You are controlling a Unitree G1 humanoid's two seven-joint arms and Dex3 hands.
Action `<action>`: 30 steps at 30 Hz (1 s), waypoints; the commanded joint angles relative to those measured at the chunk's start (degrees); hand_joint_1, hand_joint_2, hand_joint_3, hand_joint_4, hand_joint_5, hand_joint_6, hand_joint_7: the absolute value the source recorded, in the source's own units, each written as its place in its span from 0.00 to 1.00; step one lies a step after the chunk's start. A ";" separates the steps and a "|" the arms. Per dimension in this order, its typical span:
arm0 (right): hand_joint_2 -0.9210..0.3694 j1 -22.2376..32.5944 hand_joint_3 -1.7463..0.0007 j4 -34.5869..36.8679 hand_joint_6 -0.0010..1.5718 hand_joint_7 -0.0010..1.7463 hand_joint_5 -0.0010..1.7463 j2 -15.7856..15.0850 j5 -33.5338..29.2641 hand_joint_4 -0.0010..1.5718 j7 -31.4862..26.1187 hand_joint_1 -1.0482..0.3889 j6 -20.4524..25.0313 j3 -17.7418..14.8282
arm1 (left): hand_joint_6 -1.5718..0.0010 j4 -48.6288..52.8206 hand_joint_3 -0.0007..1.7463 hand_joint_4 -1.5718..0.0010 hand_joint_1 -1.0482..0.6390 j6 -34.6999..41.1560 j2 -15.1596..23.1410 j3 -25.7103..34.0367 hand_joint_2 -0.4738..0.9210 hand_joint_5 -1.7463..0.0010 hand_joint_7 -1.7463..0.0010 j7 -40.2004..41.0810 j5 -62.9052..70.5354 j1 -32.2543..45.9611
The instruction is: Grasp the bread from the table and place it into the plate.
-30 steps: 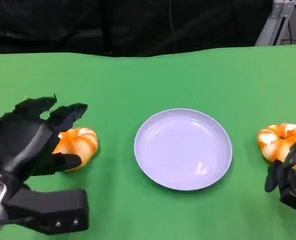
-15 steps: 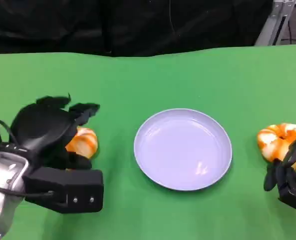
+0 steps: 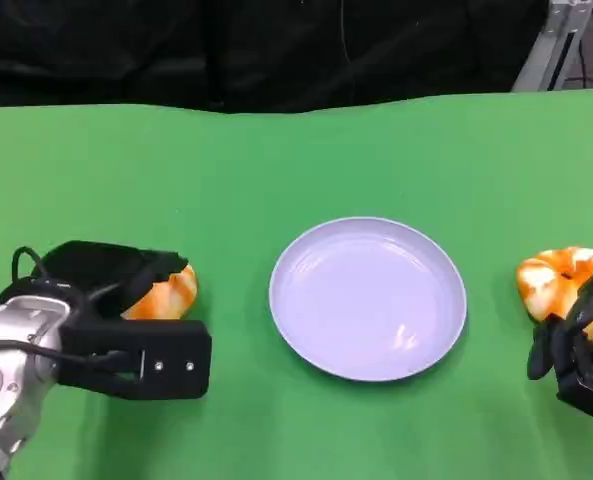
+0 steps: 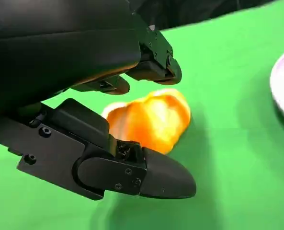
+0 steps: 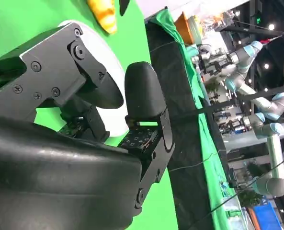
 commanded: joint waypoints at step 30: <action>0.38 0.68 0.16 -1.23 0.49 0.99 1.00 -0.68 0.36 0.59 -0.14 0.69 0.06 -0.40 | 0.78 20.56 0.17 0.77 0.02 3.71 -2.79 -8.01 1.00 1.00 1.00 10.37 -2.35 -9.23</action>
